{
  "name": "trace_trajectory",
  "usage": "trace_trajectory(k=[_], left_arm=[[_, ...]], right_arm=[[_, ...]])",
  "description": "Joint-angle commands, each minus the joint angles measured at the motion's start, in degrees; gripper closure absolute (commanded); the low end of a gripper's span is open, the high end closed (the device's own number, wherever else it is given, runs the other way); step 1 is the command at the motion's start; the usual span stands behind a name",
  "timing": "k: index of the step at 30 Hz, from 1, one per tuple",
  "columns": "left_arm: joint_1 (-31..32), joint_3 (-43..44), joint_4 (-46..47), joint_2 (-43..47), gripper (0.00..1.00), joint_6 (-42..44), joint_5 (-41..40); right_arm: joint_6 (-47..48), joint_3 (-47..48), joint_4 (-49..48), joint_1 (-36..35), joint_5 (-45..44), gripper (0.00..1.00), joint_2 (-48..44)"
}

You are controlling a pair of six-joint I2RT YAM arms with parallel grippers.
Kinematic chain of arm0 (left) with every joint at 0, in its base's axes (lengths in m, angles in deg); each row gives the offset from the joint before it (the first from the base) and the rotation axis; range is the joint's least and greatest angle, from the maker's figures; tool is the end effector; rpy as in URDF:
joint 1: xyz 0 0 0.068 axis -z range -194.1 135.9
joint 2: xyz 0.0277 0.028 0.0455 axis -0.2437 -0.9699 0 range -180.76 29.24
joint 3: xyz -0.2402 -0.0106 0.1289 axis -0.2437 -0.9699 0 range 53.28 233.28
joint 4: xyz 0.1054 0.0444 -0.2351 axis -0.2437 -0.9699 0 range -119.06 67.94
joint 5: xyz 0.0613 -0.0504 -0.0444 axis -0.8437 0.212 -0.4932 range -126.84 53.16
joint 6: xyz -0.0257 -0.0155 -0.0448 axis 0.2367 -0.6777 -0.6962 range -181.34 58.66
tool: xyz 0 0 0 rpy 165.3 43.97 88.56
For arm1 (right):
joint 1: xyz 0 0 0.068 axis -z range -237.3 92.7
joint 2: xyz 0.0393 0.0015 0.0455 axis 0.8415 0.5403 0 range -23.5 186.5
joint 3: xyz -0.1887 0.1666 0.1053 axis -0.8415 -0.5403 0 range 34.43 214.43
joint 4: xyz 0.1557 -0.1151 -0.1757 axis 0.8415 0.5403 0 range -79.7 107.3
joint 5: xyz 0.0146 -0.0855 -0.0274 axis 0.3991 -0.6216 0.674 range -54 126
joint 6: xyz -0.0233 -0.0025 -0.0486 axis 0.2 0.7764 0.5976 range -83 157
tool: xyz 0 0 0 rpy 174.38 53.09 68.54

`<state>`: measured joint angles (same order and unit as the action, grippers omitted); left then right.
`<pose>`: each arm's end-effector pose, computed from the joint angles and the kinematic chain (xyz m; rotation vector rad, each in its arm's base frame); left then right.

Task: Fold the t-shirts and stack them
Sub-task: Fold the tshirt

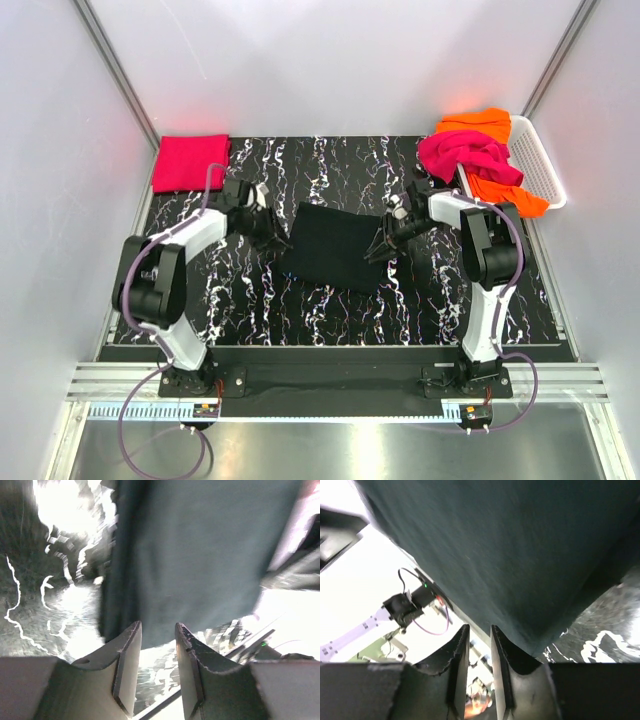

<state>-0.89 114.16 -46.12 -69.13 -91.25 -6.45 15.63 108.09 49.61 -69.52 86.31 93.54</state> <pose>0.3262 -0.0951 0.1811 -0.2098 2.7205 -0.9412 0.3574 0.1055 0.1280 -0.1355 -2.7202 -1.2742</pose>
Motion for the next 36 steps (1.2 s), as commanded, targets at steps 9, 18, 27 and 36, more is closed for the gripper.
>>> trace_trajectory(k=[9, 18, 27, 36], left_arm=[[0.8, 9.9, 29.8, -10.8, 0.66, -15.3, 12.2], [-2.1, 18.9, 53.4, -30.6, 0.68, -28.7, 14.6], [-4.9, 26.2, 38.4, -37.7, 0.67, -27.9, 11.9], [-5.1, 31.5, 15.0, -25.2, 0.63, -12.8, 9.4]], right_arm=[[-13.1, 11.7, -16.7, 2.2, 2.5, 0.78, 6.8], [-19.9, 15.4, -28.3, 7.1, 9.5, 0.78, 17.0], [-18.4, 17.4, -25.0, 10.7, 7.9, 0.74, 20.1], [-10.1, 24.2, -5.2, 10.2, -1.4, 0.61, 12.8]])
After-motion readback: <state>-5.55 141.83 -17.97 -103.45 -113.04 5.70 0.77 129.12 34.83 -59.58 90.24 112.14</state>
